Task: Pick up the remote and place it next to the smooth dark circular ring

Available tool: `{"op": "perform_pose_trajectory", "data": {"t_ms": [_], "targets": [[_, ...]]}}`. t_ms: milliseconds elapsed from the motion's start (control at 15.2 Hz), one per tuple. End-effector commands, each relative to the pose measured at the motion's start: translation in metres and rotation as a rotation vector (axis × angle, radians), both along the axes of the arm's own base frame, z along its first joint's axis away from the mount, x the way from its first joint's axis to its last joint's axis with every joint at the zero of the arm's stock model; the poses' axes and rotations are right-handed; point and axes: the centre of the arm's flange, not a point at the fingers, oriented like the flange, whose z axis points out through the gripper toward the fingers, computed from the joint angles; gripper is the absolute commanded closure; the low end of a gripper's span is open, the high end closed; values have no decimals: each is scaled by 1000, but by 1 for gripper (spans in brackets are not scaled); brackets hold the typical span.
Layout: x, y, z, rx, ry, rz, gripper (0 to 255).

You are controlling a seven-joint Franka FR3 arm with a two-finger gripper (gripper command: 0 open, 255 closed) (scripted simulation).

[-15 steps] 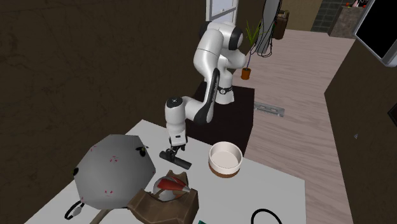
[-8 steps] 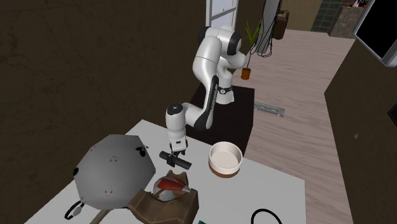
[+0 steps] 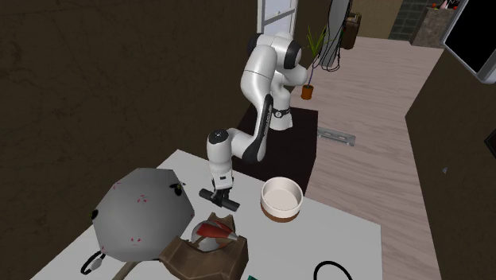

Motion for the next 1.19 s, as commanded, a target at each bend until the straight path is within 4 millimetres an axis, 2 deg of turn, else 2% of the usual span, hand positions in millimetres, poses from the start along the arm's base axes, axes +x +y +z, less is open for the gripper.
{"op": "perform_pose_trajectory", "data": {"t_ms": [0, 462, 1122], "targets": [[1, 0, -1, -3, -7, 0, 255], [1, 0, -1, -3, -7, 0, 255], [1, 0, 52, -3, -7, 0, 255]]}}
